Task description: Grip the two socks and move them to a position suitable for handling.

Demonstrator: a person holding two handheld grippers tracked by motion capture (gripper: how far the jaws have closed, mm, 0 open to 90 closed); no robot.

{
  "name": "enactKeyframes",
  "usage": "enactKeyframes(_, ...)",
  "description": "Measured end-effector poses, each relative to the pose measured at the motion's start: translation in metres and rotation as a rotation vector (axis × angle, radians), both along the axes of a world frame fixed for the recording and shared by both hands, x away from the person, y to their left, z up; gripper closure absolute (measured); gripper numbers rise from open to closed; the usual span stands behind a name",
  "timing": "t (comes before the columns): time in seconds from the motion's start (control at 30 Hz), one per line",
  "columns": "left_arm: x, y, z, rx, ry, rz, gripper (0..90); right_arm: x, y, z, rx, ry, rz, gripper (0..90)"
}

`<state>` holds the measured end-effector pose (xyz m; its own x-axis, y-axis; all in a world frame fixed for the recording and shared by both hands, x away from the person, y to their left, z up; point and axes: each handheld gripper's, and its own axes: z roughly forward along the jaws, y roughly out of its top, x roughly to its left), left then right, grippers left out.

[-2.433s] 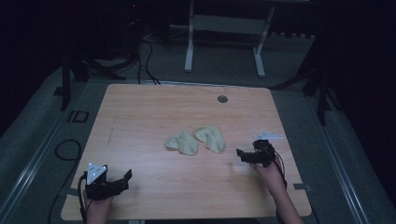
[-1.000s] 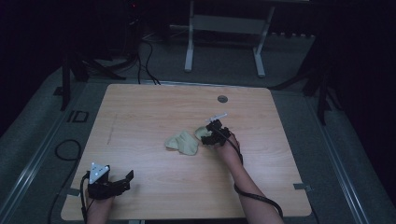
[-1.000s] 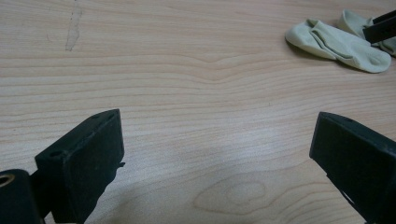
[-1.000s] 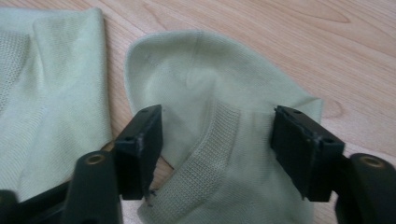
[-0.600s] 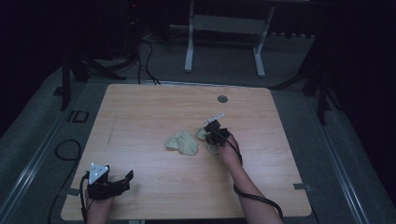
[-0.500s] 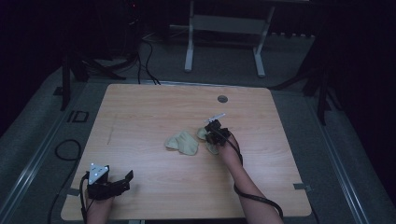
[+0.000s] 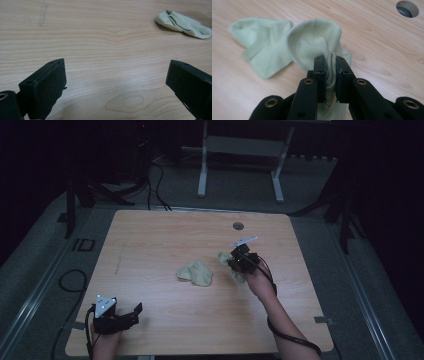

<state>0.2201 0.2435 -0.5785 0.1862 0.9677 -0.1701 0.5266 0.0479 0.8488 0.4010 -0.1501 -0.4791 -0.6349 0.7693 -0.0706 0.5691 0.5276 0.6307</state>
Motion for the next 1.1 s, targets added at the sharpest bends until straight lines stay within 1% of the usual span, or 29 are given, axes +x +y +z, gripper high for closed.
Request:
enactKeyframes(0.03, 0.000, 0.000, 0.000, 0.000, 0.000, 0.000, 2.9, -0.005, -0.001, 0.002, 0.006, -0.004, 0.014, 81.3)
enactKeyframes(0.07, 0.000, 0.000, 0.000, 0.001, 0.000, 0.001, 2.9, -0.005, -0.001, 0.002, 0.006, -0.004, 0.014, 81.3)
enactKeyframes(0.1, 0.000, 0.000, 0.000, 0.002, 0.001, 0.001, 2.9, -0.016, -0.002, 0.005, 0.005, -0.006, 0.039, 81.3)
enactKeyframes(0.13, 0.000, 0.000, 0.000, 0.002, 0.004, 0.000, 2.9, -0.021, -0.002, 0.005, 0.001, -0.004, 0.063, 81.3)
enactKeyframes(0.17, 0.000, 0.000, 0.000, 0.002, 0.004, 0.000, 2.9, -0.021, -0.002, 0.005, 0.001, -0.004, 0.063, 81.3)
enactKeyframes(0.2, 0.000, 0.000, 0.000, 0.002, 0.004, 0.000, 2.9, -0.027, -0.001, 0.006, -0.002, -0.002, 0.077, 81.3)
enactKeyframes(0.23, 0.000, 0.000, 0.000, 0.004, 0.005, -0.003, 2.9, -0.042, 0.000, 0.005, -0.021, -0.020, 0.100, 81.2)
enactKeyframes(0.27, 0.000, 0.000, 0.000, 0.003, 0.004, -0.001, 2.9, -0.049, 0.000, 0.005, -0.020, -0.029, 0.113, 81.1)
enactKeyframes(0.33, -0.001, 0.001, 0.000, 0.003, 0.004, 0.000, 2.9, -0.062, -0.001, 0.004, -0.010, -0.055, 0.122, 81.0)
enactKeyframes(0.37, -0.001, 0.001, 0.000, 0.003, 0.004, 0.000, 2.9, -0.062, -0.001, 0.004, -0.010, -0.055, 0.122, 81.0)
enactKeyframes(0.4, 0.000, 0.001, 0.000, 0.002, 0.006, 0.001, 2.9, -0.078, -0.003, 0.002, 0.015, -0.061, 0.134, 81.0)
enactKeyframes(0.47, 0.000, 0.000, 0.000, 0.002, 0.007, -0.001, 2.9, -0.089, -0.004, -0.001, 0.024, -0.066, 0.136, 80.9)
enactKeyframes(0.53, 0.000, -0.001, 0.000, 0.009, 0.007, -0.004, 3.0, -0.102, -0.003, -0.008, 0.016, -0.058, 0.152, 80.9)
enactKeyframes(0.57, 0.000, -0.001, 0.000, 0.009, 0.007, -0.004, 3.0, -0.102, -0.003, -0.008, 0.016, -0.058, 0.152, 80.9)
enactKeyframes(0.6, 0.000, -0.001, 0.000, 0.009, 0.007, -0.004, 3.0, -0.108, -0.002, -0.012, 0.012, -0.046, 0.159, 80.9)
enactKeyframes(0.63, 0.000, -0.004, 0.001, 0.026, 0.013, -0.026, 3.4, -0.118, -0.002, -0.019, -0.012, -0.044, 0.166, 80.8)
enactKeyframes(0.67, 0.000, -0.005, 0.001, 0.040, 0.013, -0.030, 3.4, -0.121, -0.002, -0.022, 0.002, -0.027, 0.172, 80.8)
enactKeyframes(0.7, 0.000, -0.005, 0.002, 0.055, 0.009, -0.031, 3.4, -0.124, -0.001, -0.026, 0.000, -0.012, 0.188, 80.8)
enactKeyframes(0.73, 0.000, -0.005, 0.002, 0.055, 0.009, -0.031, 3.5, -0.124, -0.001, -0.026, 0.000, -0.012, 0.188, 80.8)
enactKeyframes(0.77, -0.001, -0.006, 0.004, 0.065, 0.000, -0.039, 3.5, -0.129, 0.000, -0.032, -0.010, -0.006, 0.176, 80.8)
enactKeyframes(0.8, -0.001, -0.007, 0.004, 0.061, 0.000, -0.041, 3.5, -0.130, 0.001, -0.036, -0.009, 0.006, 0.182, 80.7)
enactKeyframes(0.83, -0.001, -0.008, 0.004, 0.065, 0.001, -0.045, 3.5, -0.132, 0.002, -0.040, -0.018, 0.016, 0.185, 80.6)
enactKeyframes(0.9, -0.001, -0.011, 0.004, 0.071, 0.003, -0.058, 3.5, -0.134, 0.005, -0.049, -0.020, 0.039, 0.183, 79.7)
enactKeyframes(0.93, 0.000, -0.012, 0.004, 0.077, 0.005, -0.065, 3.4, -0.134, 0.007, -0.053, -0.030, 0.047, 0.183, 79.4)
enactKeyframes(0.97, 0.000, -0.013, 0.004, 0.082, 0.006, -0.072, 3.4, -0.134, 0.008, -0.057, -0.027, 0.055, 0.177, 78.8)
enactKeyframes(1.0, 0.000, -0.015, 0.004, 0.087, 0.008, -0.073, 3.4, -0.134, 0.010, -0.061, -0.013, 0.070, 0.167, 77.1)
enactKeyframes(1.03, 0.000, -0.015, 0.004, 0.096, 0.007, -0.070, 3.4, -0.134, 0.012, -0.066, -0.008, 0.090, 0.171, 73.2)
enactKeyframes(1.07, 0.000, -0.015, 0.004, 0.097, -0.001, -0.071, 3.4, -0.134, 0.014, -0.070, -0.018, 0.108, 0.187, 68.5)
enactKeyframes(1.1, 0.000, -0.015, 0.004, 0.097, -0.001, -0.071, 3.4, -0.134, 0.014, -0.070, -0.018, 0.108, 0.187, 68.5)
